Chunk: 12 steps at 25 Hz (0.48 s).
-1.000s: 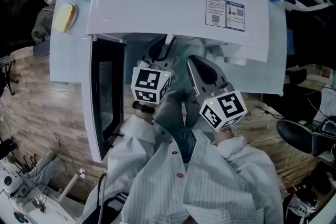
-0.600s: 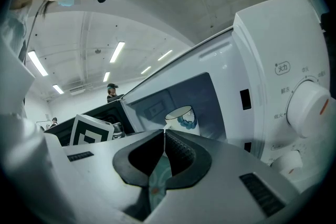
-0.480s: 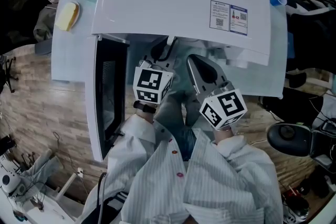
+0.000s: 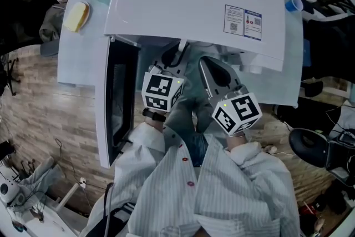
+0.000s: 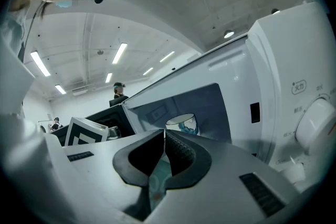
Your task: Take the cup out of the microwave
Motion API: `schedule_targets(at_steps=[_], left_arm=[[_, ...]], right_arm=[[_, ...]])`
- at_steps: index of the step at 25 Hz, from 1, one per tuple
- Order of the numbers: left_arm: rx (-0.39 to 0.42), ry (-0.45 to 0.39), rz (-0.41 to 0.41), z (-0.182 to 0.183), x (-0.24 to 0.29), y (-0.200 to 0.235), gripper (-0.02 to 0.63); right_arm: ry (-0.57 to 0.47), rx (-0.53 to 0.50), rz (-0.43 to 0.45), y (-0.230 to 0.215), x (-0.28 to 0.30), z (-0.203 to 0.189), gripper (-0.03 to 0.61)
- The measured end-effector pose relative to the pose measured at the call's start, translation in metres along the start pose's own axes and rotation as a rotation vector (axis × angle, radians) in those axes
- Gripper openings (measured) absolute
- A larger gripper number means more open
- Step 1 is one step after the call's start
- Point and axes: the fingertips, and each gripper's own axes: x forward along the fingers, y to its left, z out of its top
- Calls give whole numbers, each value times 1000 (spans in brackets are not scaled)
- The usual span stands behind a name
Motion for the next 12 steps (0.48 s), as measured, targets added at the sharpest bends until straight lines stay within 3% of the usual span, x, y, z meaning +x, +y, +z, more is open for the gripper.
schedule_targets(at_steps=[12], left_arm=[[-46,0,-10,3,-18,-10,69]], right_arm=[[-12,-19,26,11,-2,12,37]])
